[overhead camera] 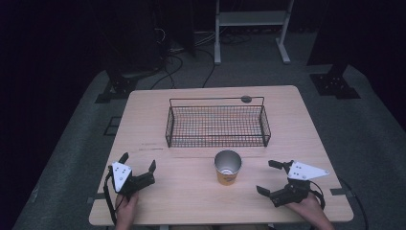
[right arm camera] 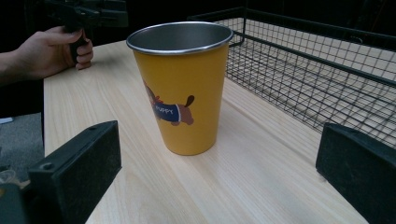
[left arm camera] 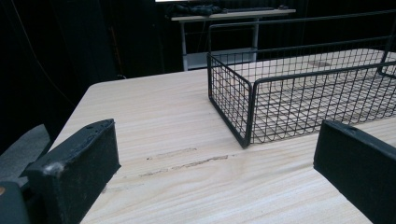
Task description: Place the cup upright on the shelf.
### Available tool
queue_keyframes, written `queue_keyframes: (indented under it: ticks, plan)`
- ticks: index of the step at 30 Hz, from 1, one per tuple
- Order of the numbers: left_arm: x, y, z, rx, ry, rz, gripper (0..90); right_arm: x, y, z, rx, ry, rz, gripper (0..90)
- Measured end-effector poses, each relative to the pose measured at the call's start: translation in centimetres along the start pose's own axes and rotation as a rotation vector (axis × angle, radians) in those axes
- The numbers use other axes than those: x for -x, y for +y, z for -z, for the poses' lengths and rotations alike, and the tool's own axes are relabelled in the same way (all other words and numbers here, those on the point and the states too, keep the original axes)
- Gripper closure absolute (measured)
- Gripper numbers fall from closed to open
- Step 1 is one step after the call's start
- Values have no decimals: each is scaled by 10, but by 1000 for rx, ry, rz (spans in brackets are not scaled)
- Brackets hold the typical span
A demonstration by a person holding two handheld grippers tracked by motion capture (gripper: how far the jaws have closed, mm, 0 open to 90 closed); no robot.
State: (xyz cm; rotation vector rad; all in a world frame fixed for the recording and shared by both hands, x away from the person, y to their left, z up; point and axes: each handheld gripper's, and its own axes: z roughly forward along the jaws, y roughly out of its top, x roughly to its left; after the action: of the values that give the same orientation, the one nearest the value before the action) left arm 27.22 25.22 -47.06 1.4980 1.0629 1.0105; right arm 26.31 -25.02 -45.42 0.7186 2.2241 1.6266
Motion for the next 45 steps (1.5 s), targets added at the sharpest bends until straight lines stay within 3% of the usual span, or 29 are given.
queue_keyframes:
  ticks: [39,45]
  plan:
    - [0,0,0,2,-4,-3,0,-9,23,-53,-39,58,-8,0]
    - [0,0,0,2,-4,-3,0,-11,31,-61,-54,56,11,0]
